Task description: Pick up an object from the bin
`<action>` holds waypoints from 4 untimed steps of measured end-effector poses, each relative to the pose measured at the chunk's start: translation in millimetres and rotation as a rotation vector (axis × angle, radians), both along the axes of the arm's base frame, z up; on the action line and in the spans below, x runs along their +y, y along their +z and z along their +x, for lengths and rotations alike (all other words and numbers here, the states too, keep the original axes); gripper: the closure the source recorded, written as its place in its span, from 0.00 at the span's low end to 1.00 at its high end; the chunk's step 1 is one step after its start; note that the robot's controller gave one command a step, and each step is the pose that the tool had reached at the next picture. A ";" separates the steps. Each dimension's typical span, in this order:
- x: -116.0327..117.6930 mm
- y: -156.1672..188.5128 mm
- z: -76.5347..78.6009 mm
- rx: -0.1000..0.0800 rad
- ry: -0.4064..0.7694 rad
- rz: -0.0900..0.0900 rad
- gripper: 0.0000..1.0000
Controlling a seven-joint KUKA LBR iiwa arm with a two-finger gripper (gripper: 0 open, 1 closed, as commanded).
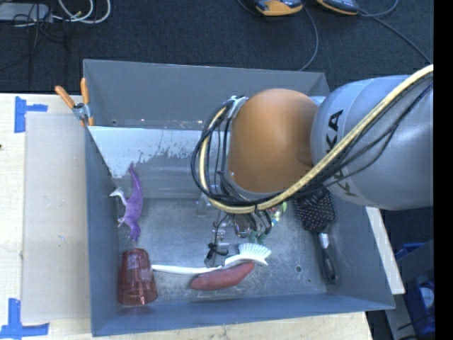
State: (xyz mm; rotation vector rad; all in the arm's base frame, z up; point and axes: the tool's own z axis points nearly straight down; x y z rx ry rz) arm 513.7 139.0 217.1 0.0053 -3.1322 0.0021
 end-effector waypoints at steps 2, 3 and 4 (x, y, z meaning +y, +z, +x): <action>-33.7 -60.0 -10.7 -0.006 0.101 0.002 0.00; -71.3 -69.0 -31.8 -0.001 0.217 0.002 0.00; -79.1 -93.2 -22.4 -0.003 0.277 0.003 0.00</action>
Offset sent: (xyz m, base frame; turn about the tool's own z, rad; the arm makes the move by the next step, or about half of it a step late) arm -0.0276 -0.0789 -0.1471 -0.2334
